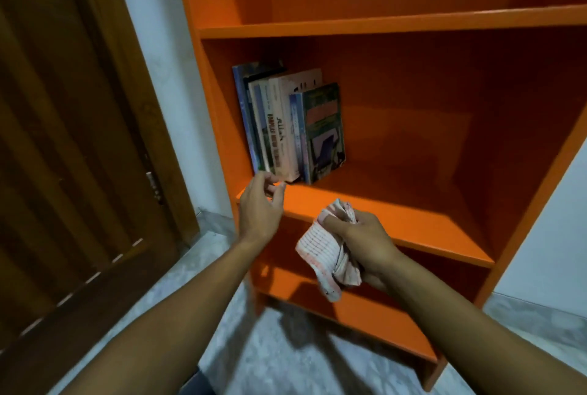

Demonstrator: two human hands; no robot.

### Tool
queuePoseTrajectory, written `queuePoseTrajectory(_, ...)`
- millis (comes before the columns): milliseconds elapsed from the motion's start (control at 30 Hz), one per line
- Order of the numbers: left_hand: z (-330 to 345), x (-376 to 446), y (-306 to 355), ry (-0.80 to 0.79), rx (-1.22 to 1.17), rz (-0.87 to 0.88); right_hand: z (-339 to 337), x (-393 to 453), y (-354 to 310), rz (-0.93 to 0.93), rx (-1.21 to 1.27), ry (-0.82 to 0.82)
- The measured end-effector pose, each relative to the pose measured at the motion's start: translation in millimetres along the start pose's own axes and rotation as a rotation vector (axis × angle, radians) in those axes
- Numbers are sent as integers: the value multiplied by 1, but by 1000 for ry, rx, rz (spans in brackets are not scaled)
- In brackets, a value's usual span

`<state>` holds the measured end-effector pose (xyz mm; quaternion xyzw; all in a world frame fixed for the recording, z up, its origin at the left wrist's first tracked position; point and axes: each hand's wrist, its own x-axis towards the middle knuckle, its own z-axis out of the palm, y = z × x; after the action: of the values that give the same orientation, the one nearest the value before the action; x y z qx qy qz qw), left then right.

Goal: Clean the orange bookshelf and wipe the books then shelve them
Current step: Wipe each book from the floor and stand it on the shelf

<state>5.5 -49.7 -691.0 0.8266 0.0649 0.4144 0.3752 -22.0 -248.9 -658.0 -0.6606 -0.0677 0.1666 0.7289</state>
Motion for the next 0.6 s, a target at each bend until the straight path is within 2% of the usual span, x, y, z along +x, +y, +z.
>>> queuePoseTrajectory(133,-52,-49,-49,-67,16,-143,17,-21,42,271,205,-55)
queuePoseTrajectory(333,-134,-143,-141,-174,137,-561,37,-35,119,626,351,-35)
queuePoseTrajectory(467,-177,-203,-196,-212,317,-854,50,-35,152,752,391,-113)
queuePoseTrajectory(600,-198,-242,-230,-335,436,-1022,67,-35,175,801,363,-172)
